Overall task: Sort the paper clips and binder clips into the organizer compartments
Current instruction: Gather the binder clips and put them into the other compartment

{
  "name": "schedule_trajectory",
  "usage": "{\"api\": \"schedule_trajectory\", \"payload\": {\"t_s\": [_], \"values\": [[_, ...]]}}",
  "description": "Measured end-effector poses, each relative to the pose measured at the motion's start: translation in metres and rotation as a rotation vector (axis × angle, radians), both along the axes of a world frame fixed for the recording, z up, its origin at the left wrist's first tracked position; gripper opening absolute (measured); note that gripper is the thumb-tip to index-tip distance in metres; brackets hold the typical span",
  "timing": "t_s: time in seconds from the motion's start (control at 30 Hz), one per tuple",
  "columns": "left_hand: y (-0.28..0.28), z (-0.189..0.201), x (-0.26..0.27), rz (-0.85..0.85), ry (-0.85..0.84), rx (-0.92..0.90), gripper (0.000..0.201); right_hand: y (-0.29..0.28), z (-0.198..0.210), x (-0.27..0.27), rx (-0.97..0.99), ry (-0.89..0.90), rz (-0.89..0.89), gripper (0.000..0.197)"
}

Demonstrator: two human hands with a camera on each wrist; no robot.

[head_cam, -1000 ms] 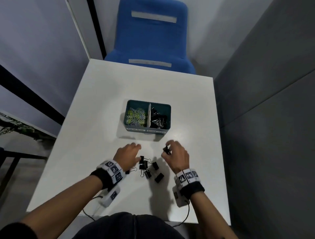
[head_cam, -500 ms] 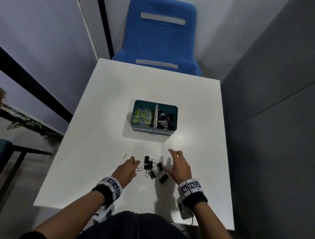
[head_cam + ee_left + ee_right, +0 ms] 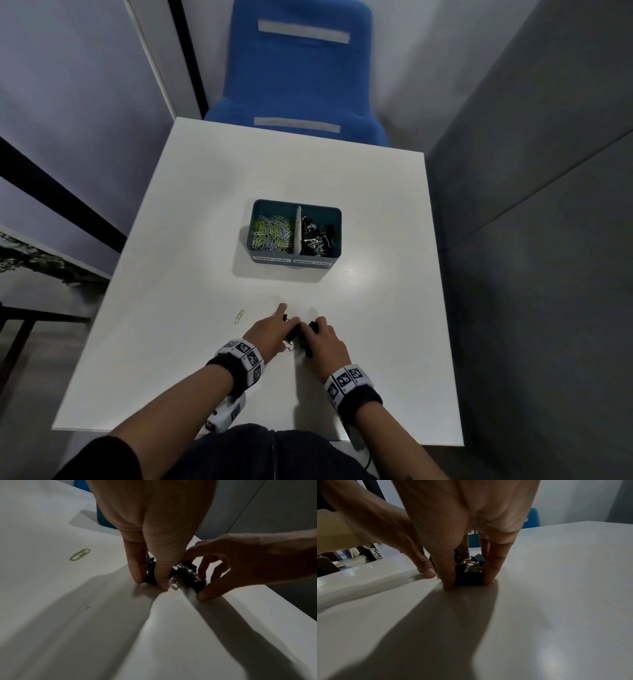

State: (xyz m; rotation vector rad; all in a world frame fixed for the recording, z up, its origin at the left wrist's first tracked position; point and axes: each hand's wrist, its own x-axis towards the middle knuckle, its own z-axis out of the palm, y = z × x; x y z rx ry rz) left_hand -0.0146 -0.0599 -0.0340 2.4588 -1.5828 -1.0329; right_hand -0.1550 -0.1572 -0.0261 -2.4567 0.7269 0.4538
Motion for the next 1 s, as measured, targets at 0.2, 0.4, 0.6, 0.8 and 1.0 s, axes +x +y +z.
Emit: {"api": "schedule_trajectory", "payload": {"t_s": [0.2, 0.4, 0.6, 0.8, 1.0], "values": [[-0.001, 0.003, -0.002, -0.001, 0.003, -0.051, 0.043, -0.003, -0.003, 0.004, 0.044, -0.038, -0.098, 0.032], [0.003, 0.004, -0.001, -0.014, -0.031, -0.11, 0.018, -0.018, -0.003, -0.004, 0.106, -0.089, -0.239, 0.037], [0.002, 0.0, -0.006, -0.027, -0.09, -0.068, 0.042, -0.03, -0.008, -0.016, 0.12, -0.126, -0.409, 0.026], [-0.003, -0.001, -0.02, -0.024, -0.146, -0.01, 0.07, -0.043, 0.007, -0.014, 0.107, -0.224, -0.481, 0.024], [-0.007, -0.005, -0.017, 0.03, -0.162, -0.029, 0.046, -0.08, 0.06, 0.039, 0.076, -0.452, -0.526, 0.021]]}}
